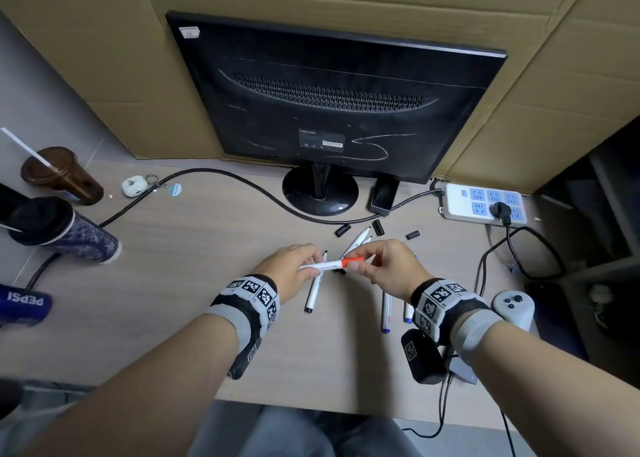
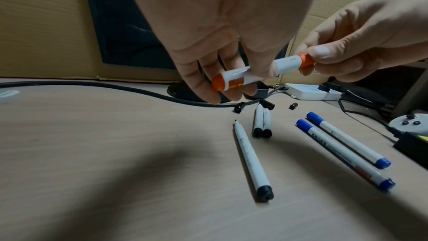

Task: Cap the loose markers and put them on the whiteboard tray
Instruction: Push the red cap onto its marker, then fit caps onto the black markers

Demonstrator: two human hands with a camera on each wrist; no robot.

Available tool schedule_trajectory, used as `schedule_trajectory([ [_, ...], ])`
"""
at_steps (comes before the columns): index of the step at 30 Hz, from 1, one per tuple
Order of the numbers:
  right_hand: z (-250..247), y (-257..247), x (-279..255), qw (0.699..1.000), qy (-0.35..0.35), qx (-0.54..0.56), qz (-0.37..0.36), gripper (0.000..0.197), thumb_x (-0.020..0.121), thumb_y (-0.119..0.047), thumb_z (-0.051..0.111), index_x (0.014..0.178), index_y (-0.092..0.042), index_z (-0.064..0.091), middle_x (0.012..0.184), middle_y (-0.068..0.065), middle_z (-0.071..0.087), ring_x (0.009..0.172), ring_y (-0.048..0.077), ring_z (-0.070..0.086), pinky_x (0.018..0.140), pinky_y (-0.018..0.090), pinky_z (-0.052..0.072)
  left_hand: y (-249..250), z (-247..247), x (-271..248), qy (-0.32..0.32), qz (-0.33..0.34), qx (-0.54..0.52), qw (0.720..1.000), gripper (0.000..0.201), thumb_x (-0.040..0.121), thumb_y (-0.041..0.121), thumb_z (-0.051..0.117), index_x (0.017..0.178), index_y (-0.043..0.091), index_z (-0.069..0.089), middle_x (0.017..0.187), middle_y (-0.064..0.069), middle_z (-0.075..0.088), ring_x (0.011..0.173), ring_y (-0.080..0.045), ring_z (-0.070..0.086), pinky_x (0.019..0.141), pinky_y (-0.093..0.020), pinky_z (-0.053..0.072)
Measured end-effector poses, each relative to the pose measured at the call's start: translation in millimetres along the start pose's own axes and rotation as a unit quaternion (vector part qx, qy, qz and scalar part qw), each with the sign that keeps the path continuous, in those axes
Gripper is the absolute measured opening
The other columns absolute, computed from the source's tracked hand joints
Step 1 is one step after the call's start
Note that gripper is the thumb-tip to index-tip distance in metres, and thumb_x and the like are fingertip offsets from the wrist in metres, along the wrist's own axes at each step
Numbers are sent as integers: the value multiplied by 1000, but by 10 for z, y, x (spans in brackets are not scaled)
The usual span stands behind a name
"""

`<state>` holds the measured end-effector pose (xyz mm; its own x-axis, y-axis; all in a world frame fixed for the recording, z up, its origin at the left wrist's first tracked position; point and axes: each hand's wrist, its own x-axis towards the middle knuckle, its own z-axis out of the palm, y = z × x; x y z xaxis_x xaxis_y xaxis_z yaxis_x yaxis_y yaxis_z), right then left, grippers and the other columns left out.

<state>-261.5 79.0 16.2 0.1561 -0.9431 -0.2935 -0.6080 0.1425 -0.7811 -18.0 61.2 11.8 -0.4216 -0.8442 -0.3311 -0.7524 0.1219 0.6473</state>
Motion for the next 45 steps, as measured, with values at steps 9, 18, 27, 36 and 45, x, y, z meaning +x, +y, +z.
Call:
schedule_trajectory([
  [9, -126, -25, -28, 999, -2, 39, 4, 7, 92, -17, 78, 94, -16, 84, 56, -9, 65, 51, 3, 57, 59, 17, 50, 73, 75, 74, -21, -4, -37, 999, 8, 94, 20, 67, 96, 28, 68, 86, 11, 63, 79, -13, 62, 88, -42, 55],
  [18, -171, 31, -66, 952, 39, 300, 49, 12, 97, -3, 67, 109, -4, 70, 86, 23, 66, 75, 25, 72, 78, 40, 64, 363, 114, 116, 8, 22, -99, 995, 16, 89, 29, 76, 102, 26, 68, 87, 9, 65, 74, -15, 64, 80, -36, 58],
  [27, 55, 352, -67, 974, 84, 148, 149, 40, 93, -19, 75, 111, -18, 39, 88, 21, 68, 71, 28, 69, 65, 47, 66, 116, 398, 167, 41, -123, 17, 991, 15, 98, 31, 57, 110, 24, 65, 104, 4, 73, 93, -23, 69, 87, -39, 58],
  [36, 368, 637, -55, 990, 42, -33, 132, 18, 76, -12, 75, 85, -21, 62, 82, -9, 69, 74, 11, 65, 75, 27, 54, -135, 640, 284, 19, -222, 36, 974, 30, 86, 32, 75, 106, 20, 56, 103, 4, 65, 62, -11, 63, 56, -24, 46],
  [45, 313, 635, 91, 986, 53, -94, 126, 16, 82, -21, 74, 90, -22, 60, 101, 2, 65, 92, 20, 63, 84, 28, 49, -203, 589, 380, -19, -247, 76, 966, 21, 85, 22, 69, 106, 20, 63, 95, 0, 74, 80, -25, 72, 74, -32, 59],
])
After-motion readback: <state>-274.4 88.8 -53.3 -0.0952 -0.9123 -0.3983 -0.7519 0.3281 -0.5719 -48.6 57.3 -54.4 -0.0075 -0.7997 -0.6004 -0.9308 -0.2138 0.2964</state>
